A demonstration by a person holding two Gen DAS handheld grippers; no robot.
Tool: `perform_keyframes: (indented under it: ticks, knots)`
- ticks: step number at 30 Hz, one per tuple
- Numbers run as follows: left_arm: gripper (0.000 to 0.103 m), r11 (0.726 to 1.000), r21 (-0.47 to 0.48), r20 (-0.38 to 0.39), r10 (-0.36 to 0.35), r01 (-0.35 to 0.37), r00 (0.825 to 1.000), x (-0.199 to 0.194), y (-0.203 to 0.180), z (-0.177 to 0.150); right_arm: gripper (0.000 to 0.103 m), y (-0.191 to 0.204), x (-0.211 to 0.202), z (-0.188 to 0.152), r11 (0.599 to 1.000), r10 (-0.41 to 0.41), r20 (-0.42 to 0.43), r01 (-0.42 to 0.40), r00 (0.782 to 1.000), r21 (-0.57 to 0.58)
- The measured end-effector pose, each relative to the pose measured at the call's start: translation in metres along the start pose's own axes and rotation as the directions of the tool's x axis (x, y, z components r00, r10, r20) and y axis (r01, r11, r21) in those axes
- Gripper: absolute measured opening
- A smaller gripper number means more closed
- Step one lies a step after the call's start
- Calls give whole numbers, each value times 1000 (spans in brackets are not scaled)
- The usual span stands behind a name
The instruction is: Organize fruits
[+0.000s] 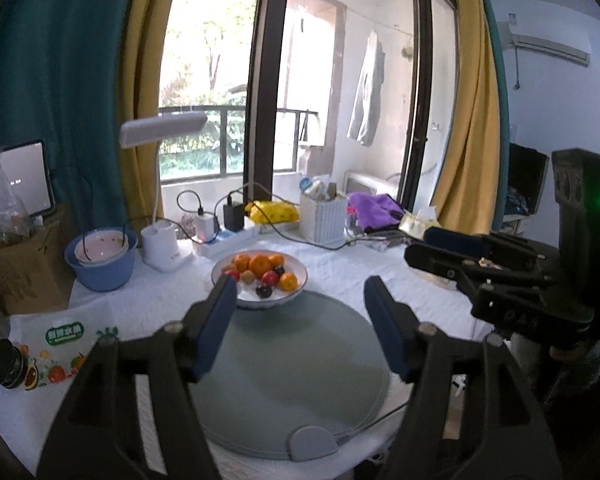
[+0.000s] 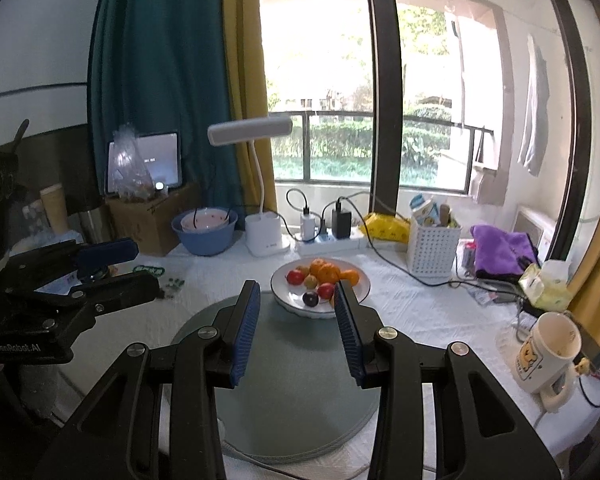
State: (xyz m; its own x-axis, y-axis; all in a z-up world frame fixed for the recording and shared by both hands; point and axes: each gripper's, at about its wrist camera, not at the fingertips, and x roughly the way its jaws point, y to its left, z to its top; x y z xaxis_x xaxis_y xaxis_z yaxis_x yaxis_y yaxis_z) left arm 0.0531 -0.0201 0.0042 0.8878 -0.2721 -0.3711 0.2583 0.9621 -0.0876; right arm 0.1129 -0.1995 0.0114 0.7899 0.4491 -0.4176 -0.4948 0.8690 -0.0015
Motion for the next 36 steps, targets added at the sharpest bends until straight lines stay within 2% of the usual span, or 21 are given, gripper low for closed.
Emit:
perform_keyframes:
  ticks: [7,14,16,19,23,27,36]
  knots:
    - [69,1000,9,56,10,-10,998,-19,-6,7,41,3,-20,9,1000,-7,46,8,999,-11]
    - [81,1000,13,105,20,-21,994,-38,-10,10,41,7,-36,12,1000,-18,78,19,997,-16]
    - [87,999,19,112,30,-33,993,-41,-12,11,46,7,-40,13,1000,-22,85,23,996,-15]
    - [93,999,7,107,47,-48,993,-45,-10,11,65,9,-47,13,1000,-24,97,24,995,-4]
    - [94,995,-17,72,104,-103,992,-44,-9,4,66,11,-52,12,999,-33,96,32,995,4]
    - [94,987,-26,44,157,-156,987,-43,-8,-2,66,13,-48,5,999,-39,53,38,998,14]
    - [94,984,-54,29,173,-171,985,-40,-3,-5,66,5,-35,-6,997,-62,-6,62,998,53]
